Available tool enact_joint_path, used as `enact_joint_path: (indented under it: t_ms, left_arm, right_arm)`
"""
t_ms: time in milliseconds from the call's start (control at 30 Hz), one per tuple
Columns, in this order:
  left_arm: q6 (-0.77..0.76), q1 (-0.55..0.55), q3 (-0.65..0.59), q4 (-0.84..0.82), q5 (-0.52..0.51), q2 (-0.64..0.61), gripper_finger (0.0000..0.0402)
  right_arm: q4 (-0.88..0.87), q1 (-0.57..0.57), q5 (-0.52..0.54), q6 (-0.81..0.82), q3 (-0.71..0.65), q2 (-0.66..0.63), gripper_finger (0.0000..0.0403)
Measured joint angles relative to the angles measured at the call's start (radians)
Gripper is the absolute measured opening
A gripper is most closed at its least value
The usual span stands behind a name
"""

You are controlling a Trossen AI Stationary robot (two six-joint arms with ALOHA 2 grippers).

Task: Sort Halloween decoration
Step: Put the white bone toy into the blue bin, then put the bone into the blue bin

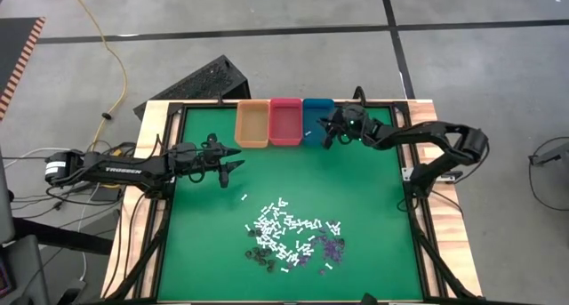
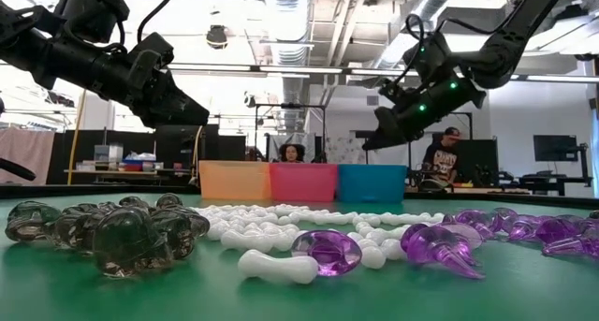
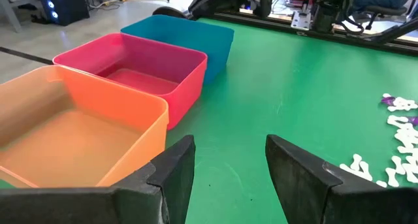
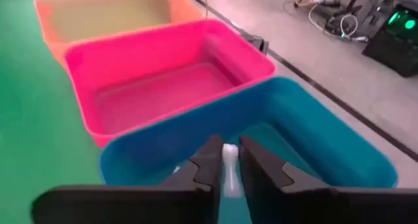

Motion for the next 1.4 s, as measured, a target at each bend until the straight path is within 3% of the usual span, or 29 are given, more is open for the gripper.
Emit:
enact_joint_path:
  t_ms: [267,367,633,867,1000,1233,1400]
  left_arm:
    - [-0.001,0.000,0.000,0.001,0.000,0.000,0.0178]
    - [-0.001,0.000,0.000,0.001,0.000,0.000,0.0178]
    - [0.006,0.000,0.000,-0.001,0.000,0.000,0.0178]
    - [0.002,0.000,0.000,-0.012,0.003,0.000,0.0178]
    - [0.005,0.000,0.000,-0.030,0.003,0.000,0.0178]
    - [0.005,0.000,0.000,-0.029,0.005,0.000,0.0178]
    - [-0.001,0.000,0.001,-0.023,0.010,0.000,0.0178]
  right_arm:
    - [-0.004,0.016,0.012,-0.031,0.010,-0.039,0.0192]
    - [-0.021,0.065,0.000,-0.029,0.013,-0.096,0.0211]
    - [-0.092,0.390,-0.002,-0.010,0.015,-0.203,0.0204]
    - [-0.352,0.658,0.137,0.203,0.015,-0.198,0.0193]
    - [-0.455,0.800,0.162,0.352,0.013,-0.197,0.0183]
    - [-0.369,0.975,0.344,0.443,0.015,-0.133,0.0177]
    - [-0.227,1.014,0.358,0.444,0.014,0.007,0.0177]
